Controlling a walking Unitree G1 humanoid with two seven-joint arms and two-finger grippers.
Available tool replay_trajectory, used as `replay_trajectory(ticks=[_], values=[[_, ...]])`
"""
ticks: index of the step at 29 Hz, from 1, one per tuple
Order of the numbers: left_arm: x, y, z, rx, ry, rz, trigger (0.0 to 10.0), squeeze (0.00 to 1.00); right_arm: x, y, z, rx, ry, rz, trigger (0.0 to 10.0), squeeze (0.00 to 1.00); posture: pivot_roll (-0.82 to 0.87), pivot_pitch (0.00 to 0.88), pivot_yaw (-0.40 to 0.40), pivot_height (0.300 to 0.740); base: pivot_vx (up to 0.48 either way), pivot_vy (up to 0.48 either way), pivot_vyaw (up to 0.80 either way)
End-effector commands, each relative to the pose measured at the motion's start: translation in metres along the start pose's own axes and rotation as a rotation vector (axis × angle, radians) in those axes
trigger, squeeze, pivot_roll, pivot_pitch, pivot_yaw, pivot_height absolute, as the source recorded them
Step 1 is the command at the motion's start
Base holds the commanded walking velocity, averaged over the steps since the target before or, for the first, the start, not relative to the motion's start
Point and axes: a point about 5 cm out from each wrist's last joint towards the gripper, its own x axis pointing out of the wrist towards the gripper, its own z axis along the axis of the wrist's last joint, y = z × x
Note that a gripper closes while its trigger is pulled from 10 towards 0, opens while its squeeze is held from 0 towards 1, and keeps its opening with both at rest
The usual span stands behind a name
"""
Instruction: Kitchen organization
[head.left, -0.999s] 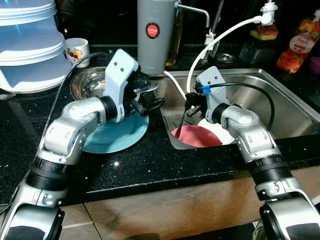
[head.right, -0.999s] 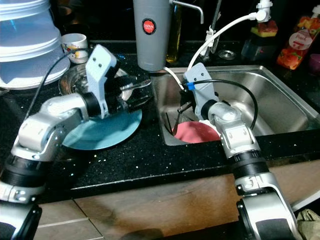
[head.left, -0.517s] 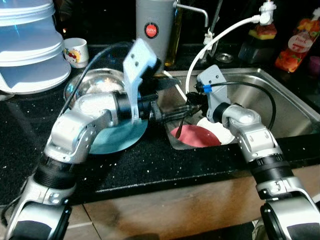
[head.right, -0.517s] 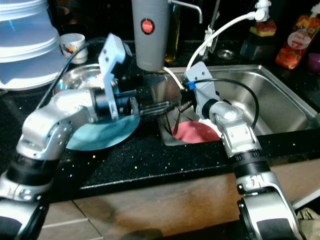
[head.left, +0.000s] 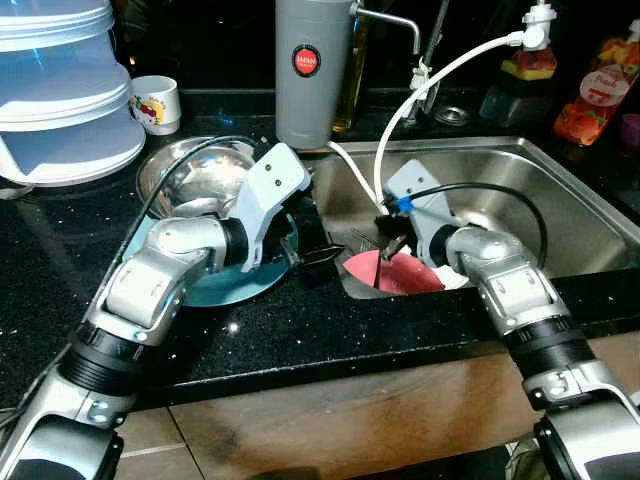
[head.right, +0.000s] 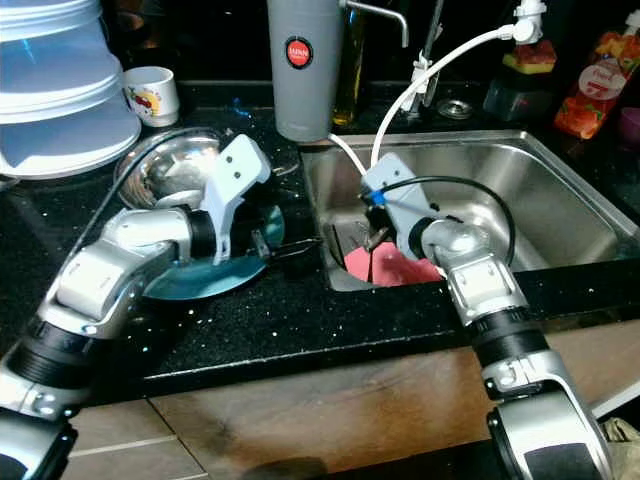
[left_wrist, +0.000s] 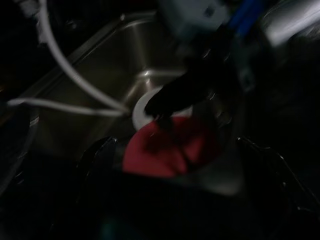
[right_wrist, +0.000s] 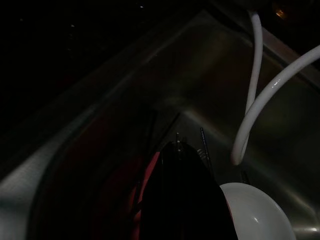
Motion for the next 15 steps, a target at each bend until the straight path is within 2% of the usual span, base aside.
replay_trajectory(ticks=[1,6,10,11,13,14,15], values=[[0.0,-0.003,-0.001,-0.036,-0.031,-0.017,10.0,0.0,-0.003,0.001,-0.004,-0.017,0.025,0.011,0.0,0.0,0.04,0.091,-0.064,0.74,0.0,0.0,0.0],[0.004,-0.008,0.0,-0.047,-0.045,-0.05,10.0,0.0,-0.003,0.001,-0.006,-0.021,0.042,0.015,0.0,0.0,0.03,0.084,-0.06,0.74,0.0,0.0,0.0],[0.005,-0.015,-0.009,-0.02,0.042,-0.101,10.0,0.0,-0.004,0.001,-0.006,-0.022,0.054,0.023,0.0,0.0,0.04,0.083,-0.061,0.74,0.0,0.0,0.0],[0.004,-0.014,-0.013,-0.013,0.075,-0.094,10.0,0.0,-0.003,0.002,-0.006,-0.023,0.055,0.026,0.5,0.0,0.03,0.08,-0.06,0.74,0.0,0.0,0.0],[0.003,-0.012,-0.016,-0.006,0.105,-0.082,10.0,0.0,-0.004,0.002,-0.006,-0.024,0.057,0.027,0.9,0.0,0.03,0.08,-0.06,0.74,0.0,0.0,0.0],[0.002,-0.011,-0.019,-0.001,0.137,-0.07,10.0,0.0,-0.004,0.002,-0.006,-0.024,0.058,0.028,2.1,0.0,0.03,0.08,-0.06,0.74,0.0,0.0,0.0],[0.001,-0.01,-0.021,0.002,0.157,-0.063,10.0,0.0,-0.004,0.002,-0.006,-0.024,0.059,0.029,2.1,0.0,0.03,0.08,-0.06,0.74,0.0,0.0,0.0]])
